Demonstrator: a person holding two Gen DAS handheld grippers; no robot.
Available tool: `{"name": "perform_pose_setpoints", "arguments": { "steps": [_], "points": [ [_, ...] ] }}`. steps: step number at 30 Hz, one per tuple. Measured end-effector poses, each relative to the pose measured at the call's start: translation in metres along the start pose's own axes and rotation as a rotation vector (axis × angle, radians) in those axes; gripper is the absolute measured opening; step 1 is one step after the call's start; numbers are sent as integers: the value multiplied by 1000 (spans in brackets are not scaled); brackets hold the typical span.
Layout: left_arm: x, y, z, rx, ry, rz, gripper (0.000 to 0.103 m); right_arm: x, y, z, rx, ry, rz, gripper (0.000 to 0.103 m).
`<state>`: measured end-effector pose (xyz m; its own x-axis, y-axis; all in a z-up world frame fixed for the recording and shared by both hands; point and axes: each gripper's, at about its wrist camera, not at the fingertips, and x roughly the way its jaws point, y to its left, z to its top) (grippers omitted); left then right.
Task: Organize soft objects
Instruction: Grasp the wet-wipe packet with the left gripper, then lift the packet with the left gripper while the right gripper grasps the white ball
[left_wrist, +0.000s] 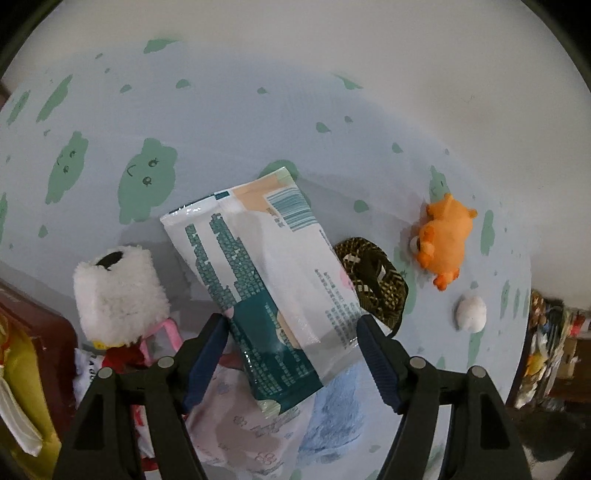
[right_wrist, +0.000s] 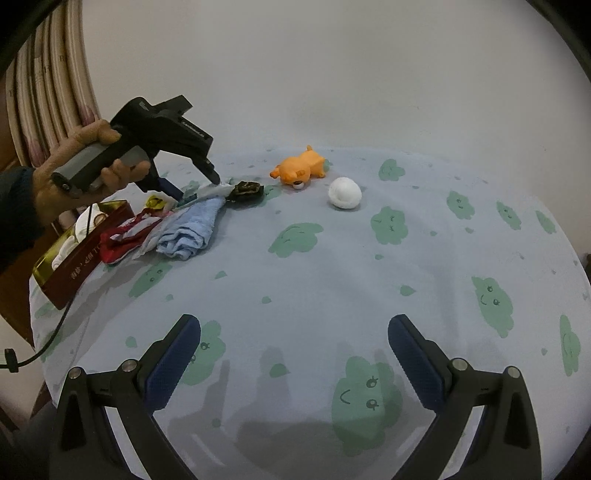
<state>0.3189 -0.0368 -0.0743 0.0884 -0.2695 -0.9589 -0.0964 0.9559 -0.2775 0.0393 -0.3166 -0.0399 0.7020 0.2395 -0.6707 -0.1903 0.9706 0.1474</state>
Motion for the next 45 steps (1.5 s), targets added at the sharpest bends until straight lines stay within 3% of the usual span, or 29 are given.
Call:
{"name": "perform_pose_setpoints", "arguments": {
  "steps": [3,17,19,22,25,32,39,45],
  "points": [
    [5,11,1,-68,-8,-52,76,0,-1,0,5,3,8,101],
    [14,36,13,-117,-70,-227,77,5,-1,1,-8,24,14,101],
    [14,33,12,-80,-70,-218,73,5,-1,1,-8,23,15,102],
    [11,27,9,4,-86,-176,57,7,-1,1,-4,25,11,102],
    [8,19,5,98,-115,-120,48,8,0,1,-1,26,5,102],
    [-8,8,-6,181,-200,-49,35,7,-2,0,9,21,-4,102],
    [-25,3,-30,226,-259,-82,29,8,-19,6,87,39,-4,102],
    [-28,19,-40,196,-267,-121,27,34,-32,42,105,64,-41,102]
  ]
}}
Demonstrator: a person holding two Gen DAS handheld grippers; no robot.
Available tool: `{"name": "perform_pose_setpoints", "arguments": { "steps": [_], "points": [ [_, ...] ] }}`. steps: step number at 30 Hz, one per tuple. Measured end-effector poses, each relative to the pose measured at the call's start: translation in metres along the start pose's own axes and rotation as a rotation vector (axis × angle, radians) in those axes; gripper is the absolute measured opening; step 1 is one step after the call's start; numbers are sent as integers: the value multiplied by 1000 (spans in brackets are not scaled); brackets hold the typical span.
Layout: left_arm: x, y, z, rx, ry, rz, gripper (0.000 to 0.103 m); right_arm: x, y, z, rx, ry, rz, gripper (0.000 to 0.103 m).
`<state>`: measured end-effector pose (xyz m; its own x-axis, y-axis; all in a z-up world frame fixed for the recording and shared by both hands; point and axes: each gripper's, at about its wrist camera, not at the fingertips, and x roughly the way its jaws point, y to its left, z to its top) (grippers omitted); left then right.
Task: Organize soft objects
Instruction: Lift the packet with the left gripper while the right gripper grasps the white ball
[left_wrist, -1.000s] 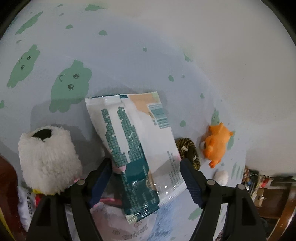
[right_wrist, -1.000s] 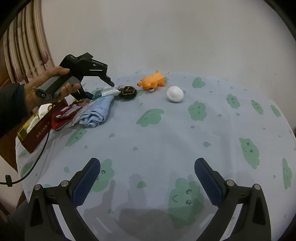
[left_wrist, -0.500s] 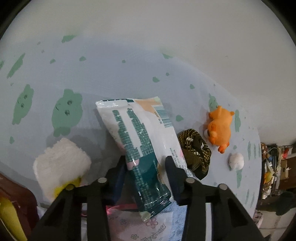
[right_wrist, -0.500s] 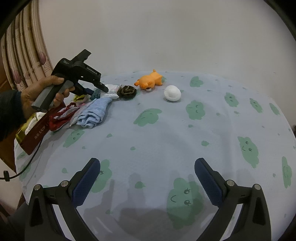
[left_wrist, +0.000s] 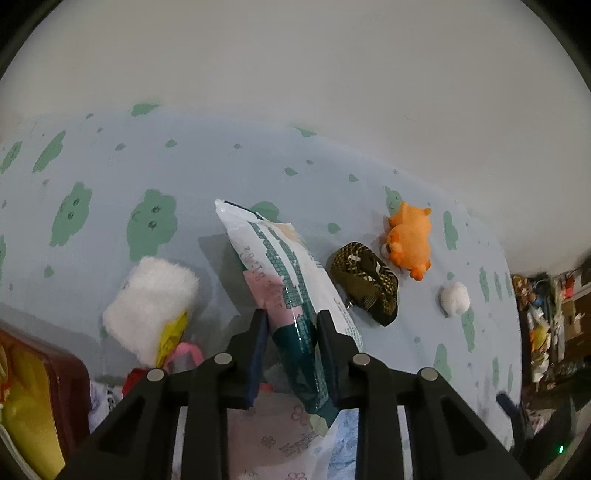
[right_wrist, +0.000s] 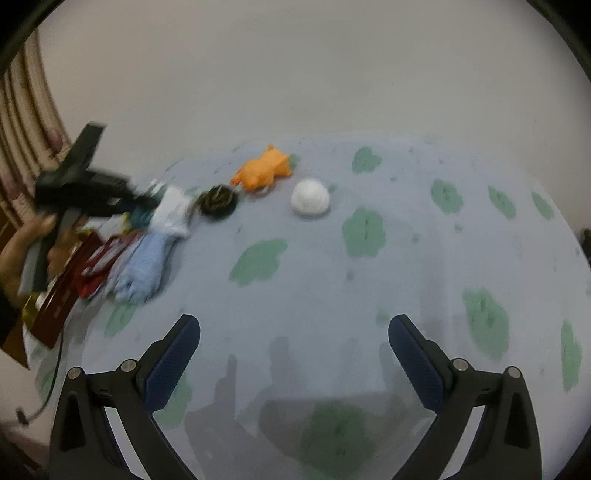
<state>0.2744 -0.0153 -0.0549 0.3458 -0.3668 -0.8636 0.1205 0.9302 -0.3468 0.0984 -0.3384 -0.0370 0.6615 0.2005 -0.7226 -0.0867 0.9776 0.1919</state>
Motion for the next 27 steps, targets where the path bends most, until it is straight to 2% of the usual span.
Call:
{"name": "perform_pose_setpoints", "arguments": {
  "steps": [3,8,12,17,19,20,21,22,23,27],
  "points": [
    [-12,2,-2,-17,-27,-27,25,22,-2,29,-14,16,-7,102],
    [-43,-5,-4,-3,-81,-89,24,65,-4,66,-55,45,-87,102],
    [-72,-7,-10,6,-116,-148,22,90,-8,85,-38,58,-94,102],
    [-101,-3,-18,-19,-139,-216,20,111,-2,99,-88,72,-125,99],
    [-108,-2,-23,-19,-136,-221,20,117,0,102,-106,78,-137,91],
    [-112,0,-25,-22,-133,-223,20,123,-2,103,-110,101,-143,74],
    [-116,1,-29,-24,-131,-229,20,128,-3,104,-108,122,-150,45],
    [-121,3,-32,-25,-130,-231,20,134,-5,104,-101,149,-153,31],
    [-124,4,-35,-25,-131,-230,20,138,-7,104,-88,173,-145,28],
    [-151,11,-49,-24,-149,-213,20,128,-3,102,-88,149,-114,26]
  ]
}}
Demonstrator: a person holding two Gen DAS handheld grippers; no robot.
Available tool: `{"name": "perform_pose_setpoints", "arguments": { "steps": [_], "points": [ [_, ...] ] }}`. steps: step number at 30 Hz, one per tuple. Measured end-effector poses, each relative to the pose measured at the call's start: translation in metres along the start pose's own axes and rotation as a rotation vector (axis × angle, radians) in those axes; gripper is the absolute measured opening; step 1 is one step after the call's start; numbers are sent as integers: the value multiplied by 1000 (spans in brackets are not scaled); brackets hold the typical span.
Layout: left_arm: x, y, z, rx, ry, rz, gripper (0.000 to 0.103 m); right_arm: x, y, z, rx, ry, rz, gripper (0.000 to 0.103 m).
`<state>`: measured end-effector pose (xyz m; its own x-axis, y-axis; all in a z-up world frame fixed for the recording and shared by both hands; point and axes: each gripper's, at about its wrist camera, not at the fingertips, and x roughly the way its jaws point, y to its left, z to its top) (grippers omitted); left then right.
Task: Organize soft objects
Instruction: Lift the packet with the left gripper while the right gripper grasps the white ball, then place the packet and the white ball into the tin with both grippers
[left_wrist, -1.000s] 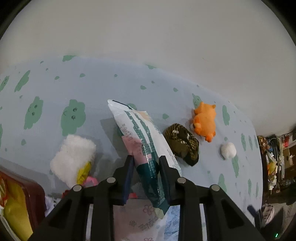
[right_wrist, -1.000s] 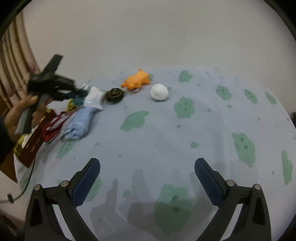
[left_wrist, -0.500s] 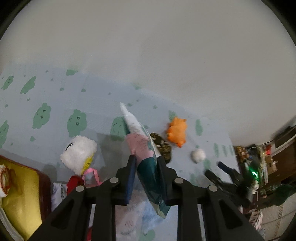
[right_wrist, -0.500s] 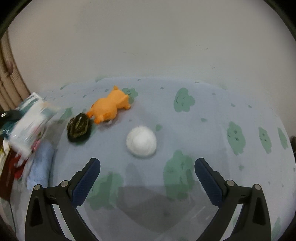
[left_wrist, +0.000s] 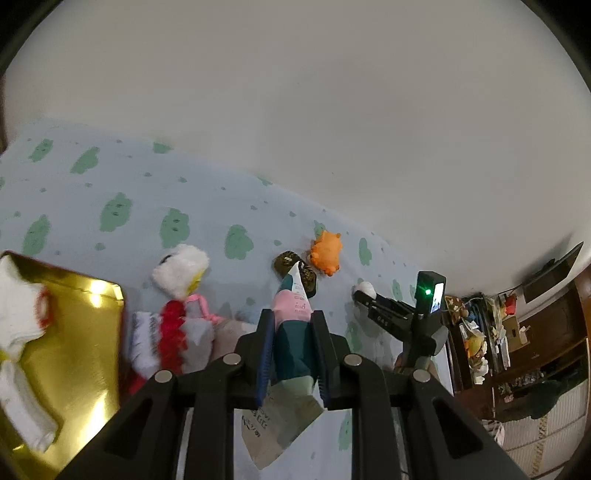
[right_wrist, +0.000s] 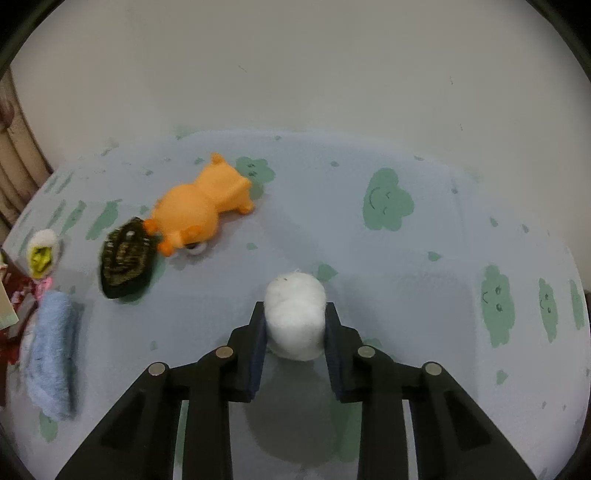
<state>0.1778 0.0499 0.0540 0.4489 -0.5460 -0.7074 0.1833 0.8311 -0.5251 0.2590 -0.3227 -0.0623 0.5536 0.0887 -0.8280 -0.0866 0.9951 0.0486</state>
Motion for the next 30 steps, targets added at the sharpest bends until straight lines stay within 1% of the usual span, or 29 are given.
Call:
{"name": "perform_pose_setpoints", "arguments": {
  "steps": [5,9,14,16,18,19,20,24,28,30],
  "points": [
    [-46,8,-9,-2,-46,31,20,-30,1,-14,54,-41,69,26],
    [-84,19,-19,-17,-83,73,20,-61,18,-35,69,-79,128,26],
    [-117,39,-36,-33,-96,129,20,-103,59,-63,49,-120,217,26],
    [-126,51,-45,-49,-93,147,20,-115,75,-69,34,-128,250,26],
    [-131,66,-54,-70,-92,162,20,-129,97,-73,13,-139,290,26],
    [-133,74,-58,-87,-92,165,20,-134,102,-74,6,-142,299,26],
    [-133,83,-60,-103,-92,161,20,-139,116,-74,-5,-150,321,26],
    [-126,114,-71,-148,-82,162,20,-158,149,-76,-31,-163,388,26],
    [-114,136,-79,-172,-59,169,20,-173,176,-76,-59,-169,419,26],
    [-112,146,-84,-179,-71,162,20,-176,192,-73,-86,-165,426,26]
  ]
}}
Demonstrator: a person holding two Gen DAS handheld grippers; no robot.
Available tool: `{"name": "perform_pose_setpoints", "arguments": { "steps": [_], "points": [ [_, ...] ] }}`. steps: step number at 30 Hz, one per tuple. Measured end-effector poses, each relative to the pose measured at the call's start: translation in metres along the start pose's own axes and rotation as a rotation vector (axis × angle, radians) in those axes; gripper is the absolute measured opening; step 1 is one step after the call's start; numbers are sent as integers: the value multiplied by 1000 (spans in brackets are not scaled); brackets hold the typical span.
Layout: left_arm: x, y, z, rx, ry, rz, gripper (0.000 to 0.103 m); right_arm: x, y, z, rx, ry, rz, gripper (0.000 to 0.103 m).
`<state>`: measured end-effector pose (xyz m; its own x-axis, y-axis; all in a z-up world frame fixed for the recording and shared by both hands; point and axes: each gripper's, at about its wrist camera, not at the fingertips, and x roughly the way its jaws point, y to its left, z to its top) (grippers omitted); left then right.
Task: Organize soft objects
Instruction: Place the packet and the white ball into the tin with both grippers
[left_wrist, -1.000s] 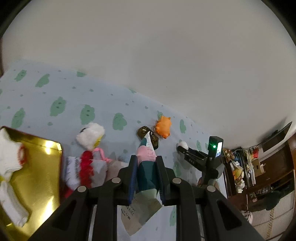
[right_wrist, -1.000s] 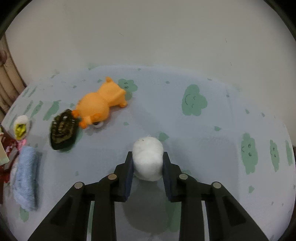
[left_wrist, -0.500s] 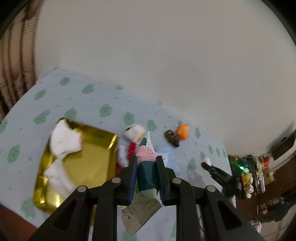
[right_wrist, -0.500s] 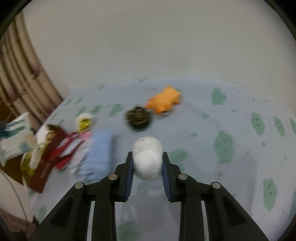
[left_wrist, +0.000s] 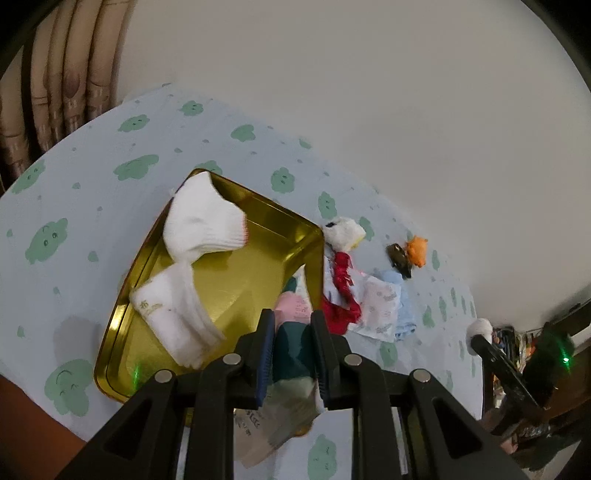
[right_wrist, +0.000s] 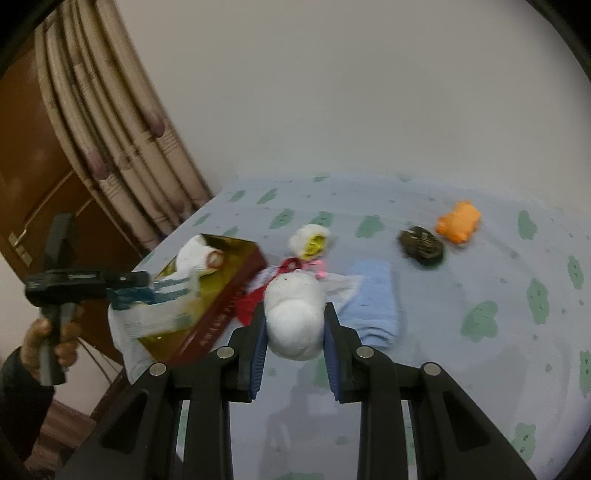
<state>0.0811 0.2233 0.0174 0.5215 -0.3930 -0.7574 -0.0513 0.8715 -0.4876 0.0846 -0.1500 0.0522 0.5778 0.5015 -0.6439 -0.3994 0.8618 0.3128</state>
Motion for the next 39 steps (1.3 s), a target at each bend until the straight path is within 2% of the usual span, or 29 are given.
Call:
{"name": "perform_pose_setpoints", "arguments": {
  "steps": [4,10,12,14,15,20,23,27,29,34,38,39],
  "points": [
    [1,14,-1,-4,-23,12,20,9,24,6,-40,16,20,26],
    [-1,36,-1,-14,-52,51,22,45,62,20,-103,54,58,26],
    [-6,40,-1,-15,-76,54,27,62,73,26,-113,76,83,26],
    [-12,41,-1,-2,-103,74,49,79,85,31,-122,96,102,26],
    [-16,42,-1,1,-119,86,53,86,89,33,-127,103,111,26],
    [-29,46,-3,-18,-155,40,56,128,117,44,-180,145,140,26],
    [-38,39,-12,25,-180,105,56,159,125,47,-216,178,122,26],
    [-49,28,-31,125,-222,254,56,191,127,49,-245,210,87,28],
    [-52,27,-40,148,-230,281,56,205,127,48,-253,225,74,29],
    [-50,35,-56,137,-210,283,56,226,122,45,-242,239,49,42],
    [-44,39,-65,125,-184,285,56,230,115,47,-213,224,62,67],
    [-43,39,-67,128,-176,291,56,228,114,48,-204,213,64,67]
  ]
}}
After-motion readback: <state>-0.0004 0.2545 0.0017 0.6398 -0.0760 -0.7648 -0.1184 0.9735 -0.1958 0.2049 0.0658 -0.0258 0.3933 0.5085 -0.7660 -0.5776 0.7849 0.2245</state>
